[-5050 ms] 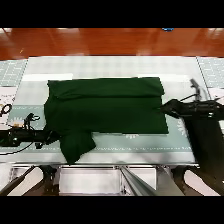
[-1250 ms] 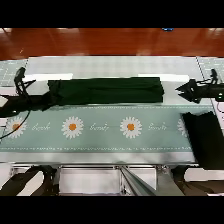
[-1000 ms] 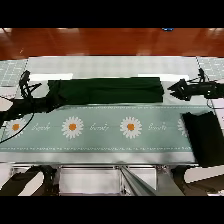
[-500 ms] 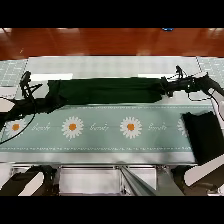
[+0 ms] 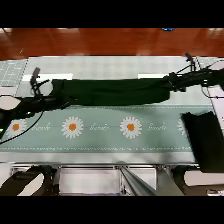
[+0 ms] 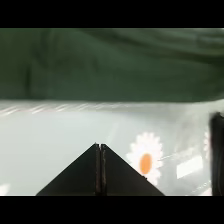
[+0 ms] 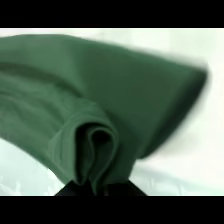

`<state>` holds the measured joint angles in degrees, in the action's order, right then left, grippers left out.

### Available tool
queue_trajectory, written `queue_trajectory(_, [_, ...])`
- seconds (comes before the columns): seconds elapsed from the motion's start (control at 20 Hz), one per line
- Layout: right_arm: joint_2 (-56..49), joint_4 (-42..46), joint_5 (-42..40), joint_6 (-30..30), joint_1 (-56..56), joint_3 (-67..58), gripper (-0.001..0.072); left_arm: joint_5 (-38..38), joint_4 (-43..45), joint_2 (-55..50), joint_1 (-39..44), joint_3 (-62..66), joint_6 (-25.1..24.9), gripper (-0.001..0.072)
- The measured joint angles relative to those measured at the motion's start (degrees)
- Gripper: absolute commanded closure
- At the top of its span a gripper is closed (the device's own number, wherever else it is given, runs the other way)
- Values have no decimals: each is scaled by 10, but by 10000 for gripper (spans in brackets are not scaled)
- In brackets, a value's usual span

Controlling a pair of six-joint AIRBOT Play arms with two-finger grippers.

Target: Fold the shirts.

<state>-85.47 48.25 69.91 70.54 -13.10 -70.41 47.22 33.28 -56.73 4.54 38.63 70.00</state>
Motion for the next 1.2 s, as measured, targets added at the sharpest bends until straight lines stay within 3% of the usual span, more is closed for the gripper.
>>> queue_trajectory(0.25, [203, 52, 19, 9, -3, 102, 688, -39, -2, -158, 152, 143, 0, 694])
queue_trajectory(0.6, [404, 68, 73, 50, -3, 158, 688, 23, 91, -446, 316, 449, 120, 694])
queue_trajectory(0.85, [462, 62, 93, 70, -3, 164, 688, 61, 103, -538, 409, 534, 176, 693])
queue_trajectory(1.0, [468, 51, 92, 76, -3, 165, 688, 69, 108, -547, 418, 548, 189, 693])
queue_trajectory(1.2, [453, 29, 82, 80, -3, 165, 689, 97, 113, -497, 338, 547, 187, 693])
